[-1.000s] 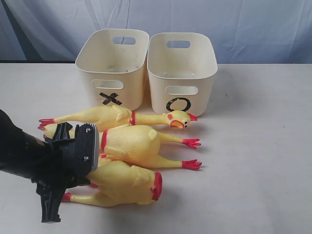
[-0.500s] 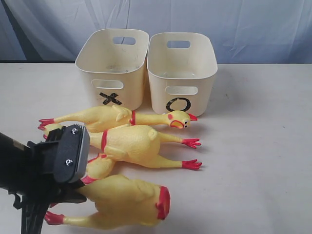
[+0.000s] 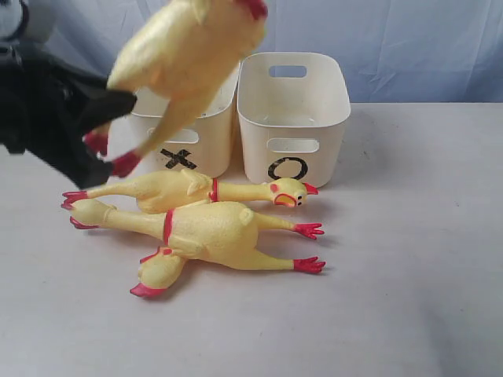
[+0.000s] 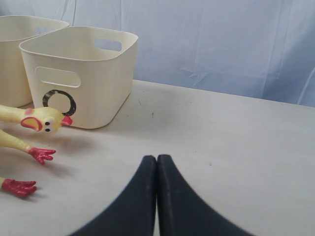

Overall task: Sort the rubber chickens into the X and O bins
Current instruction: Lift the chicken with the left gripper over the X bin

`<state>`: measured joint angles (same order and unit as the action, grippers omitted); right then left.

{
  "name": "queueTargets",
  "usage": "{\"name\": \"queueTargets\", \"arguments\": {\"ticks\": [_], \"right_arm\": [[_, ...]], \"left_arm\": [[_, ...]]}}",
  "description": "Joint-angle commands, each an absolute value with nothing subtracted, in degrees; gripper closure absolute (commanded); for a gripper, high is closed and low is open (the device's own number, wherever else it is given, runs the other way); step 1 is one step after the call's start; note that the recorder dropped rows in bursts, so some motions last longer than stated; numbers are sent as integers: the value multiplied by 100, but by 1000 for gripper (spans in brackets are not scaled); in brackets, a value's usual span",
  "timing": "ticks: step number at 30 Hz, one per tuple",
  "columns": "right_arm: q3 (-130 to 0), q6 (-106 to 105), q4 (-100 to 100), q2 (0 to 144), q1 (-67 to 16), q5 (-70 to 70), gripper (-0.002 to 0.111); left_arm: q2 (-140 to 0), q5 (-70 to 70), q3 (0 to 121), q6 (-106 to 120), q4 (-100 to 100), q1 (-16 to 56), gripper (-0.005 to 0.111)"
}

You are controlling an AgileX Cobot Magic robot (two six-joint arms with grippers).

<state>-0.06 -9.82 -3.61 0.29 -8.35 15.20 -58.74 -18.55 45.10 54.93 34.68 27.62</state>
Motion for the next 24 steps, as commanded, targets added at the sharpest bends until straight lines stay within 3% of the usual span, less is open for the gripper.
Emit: {"name": "queueTargets", "arguments": {"ticks": [1, 9, 24], "right_arm": [[0, -1003, -376, 0, -816, 1448, 108], [0, -1003, -376, 0, -816, 1461, 108], [0, -1003, -376, 0, -816, 1443, 108]], "left_arm": [[-6150, -837, 4929, 5242, 3612, 2728, 107], [-7601, -817, 5975, 4822, 3654, 1898, 107], [-9886, -1046, 7998, 4685, 3607, 1772, 107]]}}
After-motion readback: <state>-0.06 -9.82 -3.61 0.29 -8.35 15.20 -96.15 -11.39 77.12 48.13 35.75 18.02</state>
